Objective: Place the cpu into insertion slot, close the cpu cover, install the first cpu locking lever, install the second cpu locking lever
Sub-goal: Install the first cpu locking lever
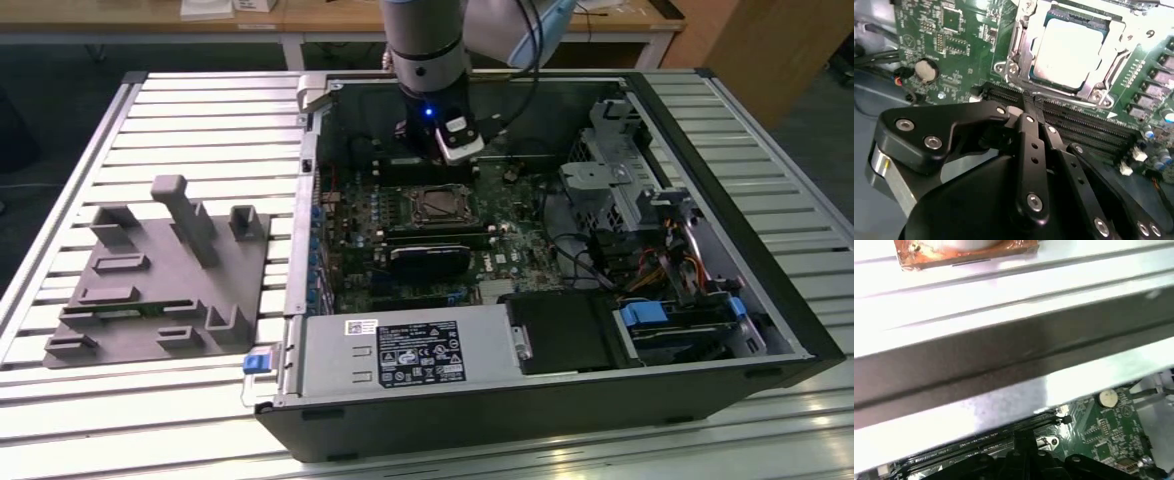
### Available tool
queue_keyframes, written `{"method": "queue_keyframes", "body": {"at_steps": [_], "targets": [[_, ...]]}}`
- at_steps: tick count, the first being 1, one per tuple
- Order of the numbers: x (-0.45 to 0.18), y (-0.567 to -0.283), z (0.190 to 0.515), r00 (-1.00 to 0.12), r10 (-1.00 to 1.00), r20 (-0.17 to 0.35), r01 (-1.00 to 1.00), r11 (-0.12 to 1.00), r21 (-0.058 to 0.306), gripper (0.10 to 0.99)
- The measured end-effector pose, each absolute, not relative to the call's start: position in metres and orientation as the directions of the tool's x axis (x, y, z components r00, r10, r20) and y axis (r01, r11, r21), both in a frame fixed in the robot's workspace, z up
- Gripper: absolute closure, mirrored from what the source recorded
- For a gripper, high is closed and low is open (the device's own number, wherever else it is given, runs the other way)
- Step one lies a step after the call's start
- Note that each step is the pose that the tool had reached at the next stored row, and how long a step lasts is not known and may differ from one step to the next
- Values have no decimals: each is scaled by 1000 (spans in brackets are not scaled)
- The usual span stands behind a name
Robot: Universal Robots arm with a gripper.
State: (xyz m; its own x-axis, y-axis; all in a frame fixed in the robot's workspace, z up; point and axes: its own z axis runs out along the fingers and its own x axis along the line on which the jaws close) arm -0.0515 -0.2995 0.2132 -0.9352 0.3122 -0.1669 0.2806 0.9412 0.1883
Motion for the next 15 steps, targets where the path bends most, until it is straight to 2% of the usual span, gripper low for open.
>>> {"method": "queue_keyframes", "body": {"at_steps": [9, 15], "targets": [[-51, -299, 219, -935, 314, -168, 282, 941, 187, 980], [-49, -300, 217, -935, 315, -161, 291, 943, 159, 980]]}}
